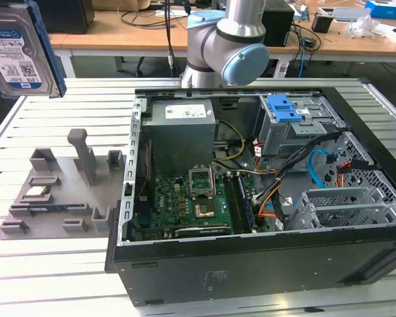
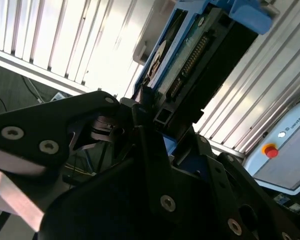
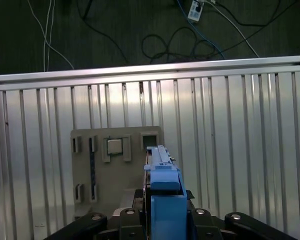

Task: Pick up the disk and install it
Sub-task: 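Pick up the disk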

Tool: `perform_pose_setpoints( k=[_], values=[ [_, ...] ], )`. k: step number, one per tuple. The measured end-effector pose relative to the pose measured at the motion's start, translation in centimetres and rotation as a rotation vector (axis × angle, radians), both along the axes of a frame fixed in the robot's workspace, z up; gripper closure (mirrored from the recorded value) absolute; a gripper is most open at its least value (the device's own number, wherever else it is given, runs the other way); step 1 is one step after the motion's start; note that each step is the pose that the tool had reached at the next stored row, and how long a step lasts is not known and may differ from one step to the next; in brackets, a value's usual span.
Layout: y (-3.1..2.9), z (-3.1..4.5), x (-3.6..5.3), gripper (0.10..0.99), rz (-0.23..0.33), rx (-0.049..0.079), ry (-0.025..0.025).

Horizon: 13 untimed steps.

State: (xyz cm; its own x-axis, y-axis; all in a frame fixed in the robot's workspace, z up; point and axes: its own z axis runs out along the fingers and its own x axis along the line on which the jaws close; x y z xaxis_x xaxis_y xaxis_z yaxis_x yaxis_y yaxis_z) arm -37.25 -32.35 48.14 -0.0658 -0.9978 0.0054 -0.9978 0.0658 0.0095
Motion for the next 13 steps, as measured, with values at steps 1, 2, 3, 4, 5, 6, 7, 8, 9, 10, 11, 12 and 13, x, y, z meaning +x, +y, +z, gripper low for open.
perform_pose_setpoints(
  k=[1, 2, 3, 4, 5, 6, 7, 8, 9, 10, 11, 12, 13],
  values=[
    [0.01, 0.34, 0.00, 0.718, 0.000, 0.000, 0.0000],
    [0.04, 0.92, 0.00, 0.718, 0.000, 0.000, 0.0001],
    [0.05, 1.20, 0.00, 0.718, 0.000, 0.000, 0.0001],
    [0.06, 1.54, 0.00, 0.718, 0.000, 0.000, 0.0001],
    [0.07, 1.87, 0.00, 0.718, 0.000, 0.000, 0.0002],
    [0.07, 1.97, 0.00, 0.718, 0.000, 0.000, 0.0002],
    [0.07, 1.98, 0.00, 0.718, 0.000, 0.000, 0.0001],
    [0.07, 1.98, 0.00, 0.718, 0.000, 0.000, 0.0000],
    [0.07, 1.98, 0.00, 0.718, 0.000, 0.000, 0.0000],
    [0.07, 1.99, 0.00, 0.718, 0.000, 0.000, 0.0001],
    [0.07, 1.99, 0.00, 0.718, 0.000, 0.000, 0.0001],
    [0.07, 1.99, 0.00, 0.718, 0.000, 0.000, 0.0001],
    [0.07, 1.99, 0.01, 0.718, 0.000, 0.000, 0.0001]
  ],
)
